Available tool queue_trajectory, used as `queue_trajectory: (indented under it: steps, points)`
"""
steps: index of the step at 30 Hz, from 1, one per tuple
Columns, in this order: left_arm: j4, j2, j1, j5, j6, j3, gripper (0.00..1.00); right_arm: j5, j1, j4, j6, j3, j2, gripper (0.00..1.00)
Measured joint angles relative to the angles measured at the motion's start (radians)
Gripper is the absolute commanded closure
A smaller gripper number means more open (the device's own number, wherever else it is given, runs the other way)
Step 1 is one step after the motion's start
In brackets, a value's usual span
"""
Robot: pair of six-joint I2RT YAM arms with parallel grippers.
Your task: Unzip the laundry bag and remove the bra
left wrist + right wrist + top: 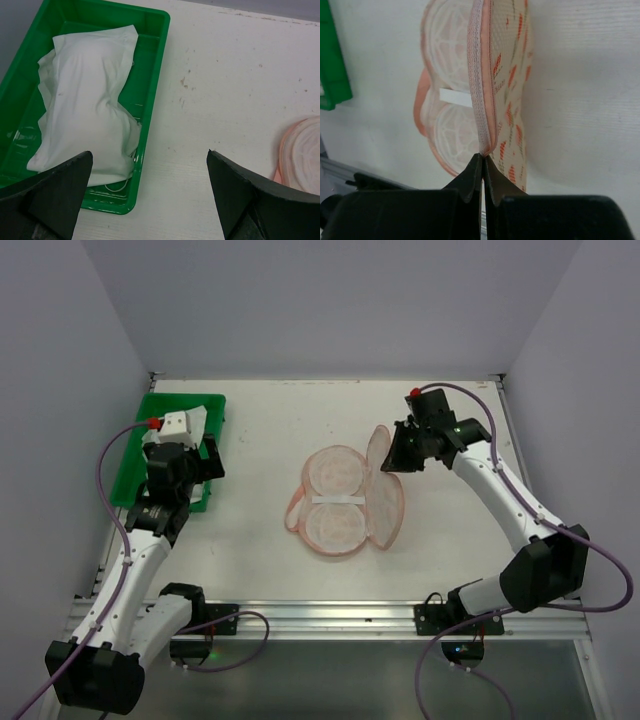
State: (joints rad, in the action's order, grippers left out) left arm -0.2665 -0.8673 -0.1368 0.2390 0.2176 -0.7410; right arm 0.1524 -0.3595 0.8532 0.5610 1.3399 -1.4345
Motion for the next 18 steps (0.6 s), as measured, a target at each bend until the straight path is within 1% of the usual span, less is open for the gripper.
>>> queue_trajectory:
  steps: [8, 12, 18]
  points:
    - [0.000, 0.000, -0.003, 0.000, -0.001, 0.002, 0.00, 0.154, -0.072, -0.131, 0.069, 0.000, -0.051, 1.00]
    - [0.001, 0.000, -0.003, 0.000, -0.001, 0.002, 0.00, 0.198, -0.103, -0.234, 0.126, -0.043, -0.070, 1.00]
    - [0.002, 0.000, -0.006, 0.000, -0.001, 0.003, 0.00, 0.240, -0.139, -0.385, 0.205, -0.112, -0.142, 1.00]
